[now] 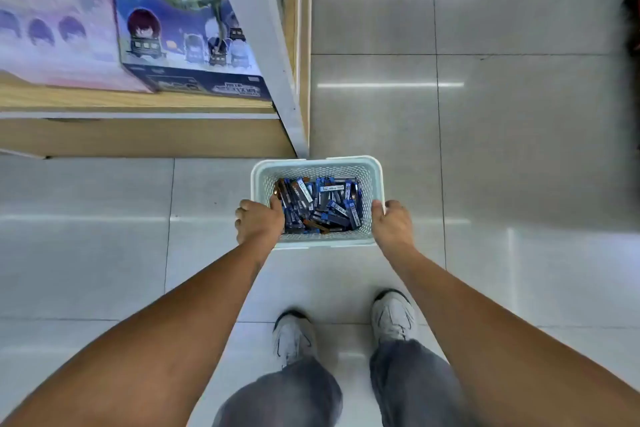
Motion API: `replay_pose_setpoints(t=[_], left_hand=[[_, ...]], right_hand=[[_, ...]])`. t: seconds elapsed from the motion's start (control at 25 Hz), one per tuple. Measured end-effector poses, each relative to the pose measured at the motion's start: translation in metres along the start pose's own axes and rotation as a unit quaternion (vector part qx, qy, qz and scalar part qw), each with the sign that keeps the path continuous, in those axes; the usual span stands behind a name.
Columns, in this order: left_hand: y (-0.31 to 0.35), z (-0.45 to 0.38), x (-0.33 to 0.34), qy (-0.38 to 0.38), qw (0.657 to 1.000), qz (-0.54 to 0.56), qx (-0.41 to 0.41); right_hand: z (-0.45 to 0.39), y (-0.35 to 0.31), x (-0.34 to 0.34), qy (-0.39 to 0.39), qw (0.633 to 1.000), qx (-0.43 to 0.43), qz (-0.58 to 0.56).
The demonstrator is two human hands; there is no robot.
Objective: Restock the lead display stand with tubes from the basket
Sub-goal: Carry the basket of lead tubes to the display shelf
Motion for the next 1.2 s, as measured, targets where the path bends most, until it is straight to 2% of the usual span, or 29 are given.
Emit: replay_pose_setpoints(t=[0.12,0.24,0.44,0.56,0.72,1.0,1.2], left_hand=[[-0.002,-0.028,0.033,0.015,0.999,0.012,-0.045],[-0.002,-0.053,0.056,0.039,0.998,0.033,-0.045],[-0.001,-0.023,0.025,0.082,0.994,0.066,0.006],[-0.008,0.021,-0.049,0.106,0.990,0.088,0.026],[-0.012,0.105,-0.187,0.136,0.983,0.119,0.043],[-0.035,0.249,-0.412,0.241,0.960,0.134,-0.054],[-0.076,0.322,-0.529,0.317,0.928,0.173,-0.096]], right_hand=[[-0.033,0.007,0.035,0.009,1.000,0.003,-0.013],[-0.063,0.013,0.062,0.025,0.999,0.008,-0.027],[-0.055,0.003,0.028,0.080,0.996,-0.029,0.001],[-0.005,-0.031,-0.039,0.105,0.992,-0.066,0.008],[0.088,-0.100,-0.153,0.119,0.983,-0.139,0.027],[0.235,-0.254,-0.321,0.091,0.940,-0.323,0.057],[0.337,-0.331,-0.386,0.069,0.895,-0.440,0.023]])
Point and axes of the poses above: each hand's wrist, its own z-axis away from the middle knuckle, its own x-axis out of the palm, y = z × x, the point moved 7 cm from there along -z, towards the middle knuckle, and after that the axes turned 13 degrees about y, right-handed, at the moved point
